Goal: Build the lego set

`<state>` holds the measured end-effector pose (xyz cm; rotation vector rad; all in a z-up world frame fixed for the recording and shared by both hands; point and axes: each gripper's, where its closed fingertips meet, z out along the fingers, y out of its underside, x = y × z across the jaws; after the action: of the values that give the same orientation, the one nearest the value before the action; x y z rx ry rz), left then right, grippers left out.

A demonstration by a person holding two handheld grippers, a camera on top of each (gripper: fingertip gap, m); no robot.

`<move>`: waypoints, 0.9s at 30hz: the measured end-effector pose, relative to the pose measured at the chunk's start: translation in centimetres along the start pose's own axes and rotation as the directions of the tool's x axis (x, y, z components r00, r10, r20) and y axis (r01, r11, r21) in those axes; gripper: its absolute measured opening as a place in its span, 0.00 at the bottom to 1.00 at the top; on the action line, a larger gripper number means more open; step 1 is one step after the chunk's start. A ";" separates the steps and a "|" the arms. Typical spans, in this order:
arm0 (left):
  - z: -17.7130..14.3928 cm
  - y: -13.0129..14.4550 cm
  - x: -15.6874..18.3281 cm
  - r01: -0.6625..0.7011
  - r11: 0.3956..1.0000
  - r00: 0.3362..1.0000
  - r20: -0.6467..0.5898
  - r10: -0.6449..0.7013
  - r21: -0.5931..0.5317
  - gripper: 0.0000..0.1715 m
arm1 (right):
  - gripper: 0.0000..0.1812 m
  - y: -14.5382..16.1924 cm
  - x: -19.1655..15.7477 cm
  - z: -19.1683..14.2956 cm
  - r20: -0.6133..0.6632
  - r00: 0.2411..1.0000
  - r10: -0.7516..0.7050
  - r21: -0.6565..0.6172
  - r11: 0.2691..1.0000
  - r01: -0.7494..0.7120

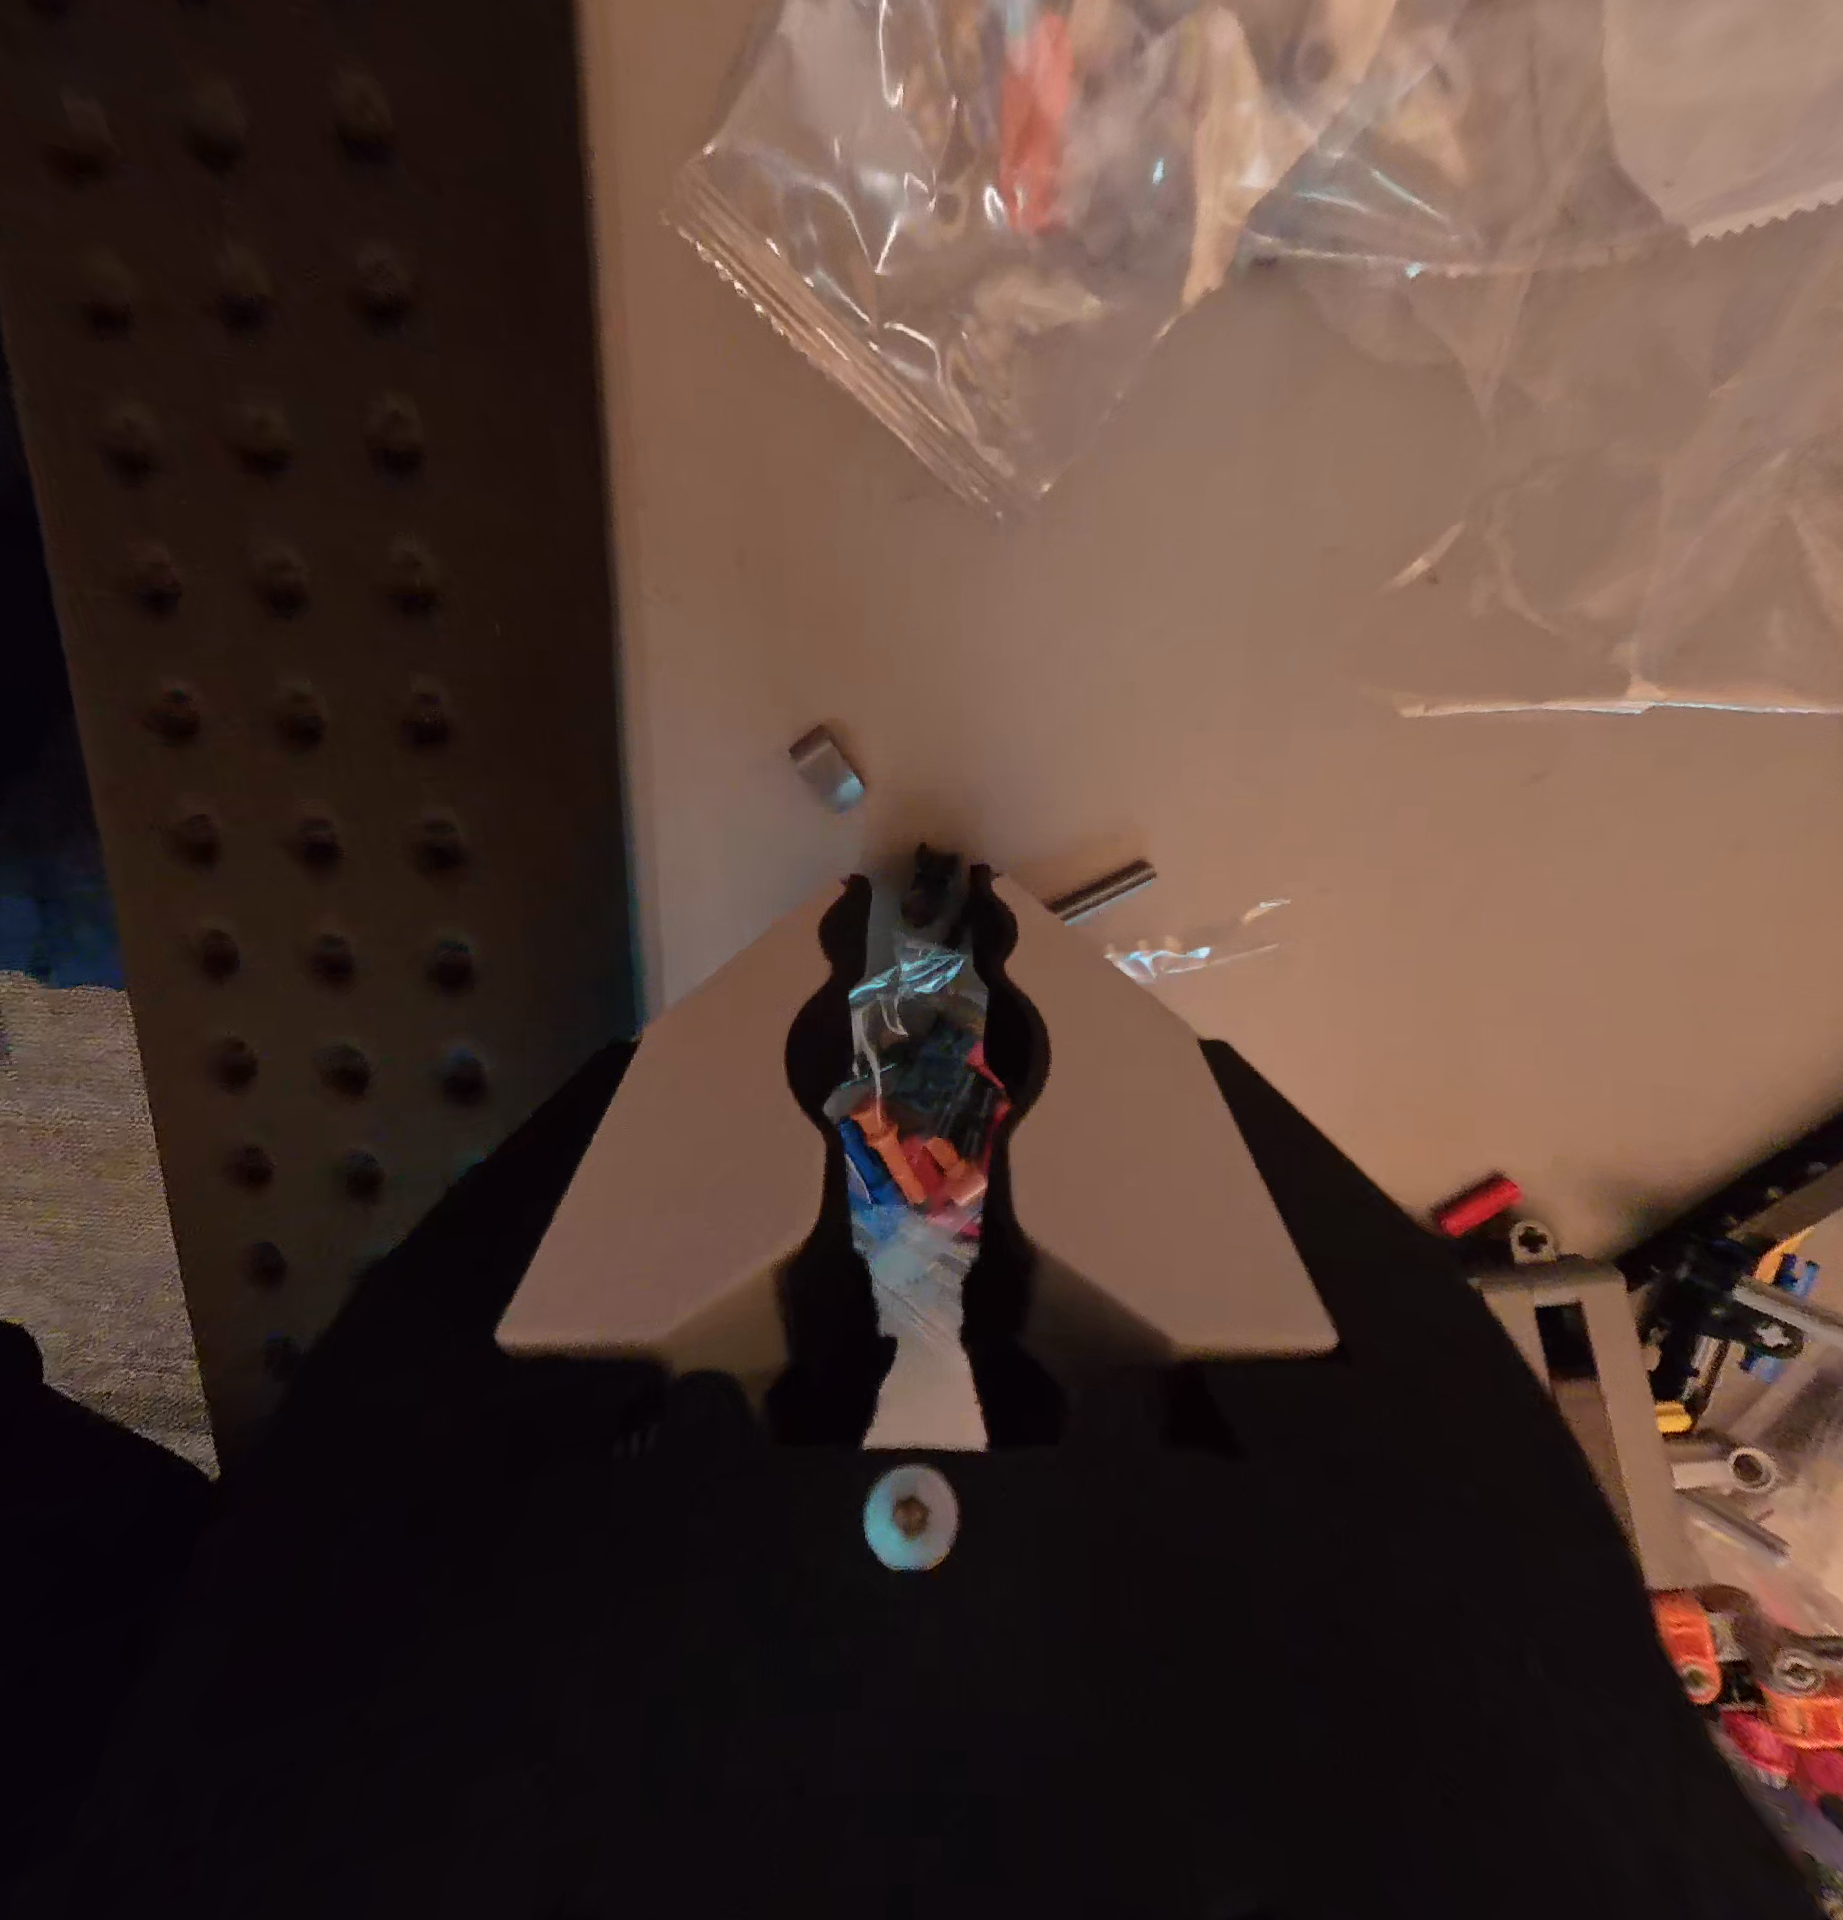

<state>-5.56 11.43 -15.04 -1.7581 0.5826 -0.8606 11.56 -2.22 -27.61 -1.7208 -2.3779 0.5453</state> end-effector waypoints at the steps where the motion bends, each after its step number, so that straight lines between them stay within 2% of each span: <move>1: 0.0 0.0 0.0 0.000 1.000 1.000 0.000 0.000 -0.001 0.00 | 0.09 0.2 0.1 0.1 -0.002 1.000 0.002 -0.005 1.000 -0.002; 6: 0.1 0.1 0.0 -0.004 1.000 1.000 0.001 0.004 -0.006 0.00 | 0.03 0.2 0.4 0.2 -0.017 1.000 0.003 0.006 1.000 -0.003; 16: 0.2 0.2 0.0 -0.005 1.000 1.000 0.001 0.005 -0.007 0.00 | 0.02 -0.2 1.0 -0.1 -0.048 0.999 0.007 0.024 1.000 -0.006; 22: 0.3 0.2 0.1 -0.002 1.000 1.000 -0.005 0.002 -0.007 0.00 | 0.02 -3.1 3.3 -3.0 -0.164 0.986 -0.008 0.124 0.992 0.029; 27: 0.5 0.3 0.3 -0.003 1.000 1.000 -0.013 0.003 -0.012 0.00 | 0.02 -6.8 7.6 -6.3 -0.324 0.946 -0.002 0.176 0.982 0.062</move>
<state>-4.93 11.42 -15.31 -1.7633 0.6002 -0.8689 5.19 4.36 -19.85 -1.5532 -2.0555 0.4249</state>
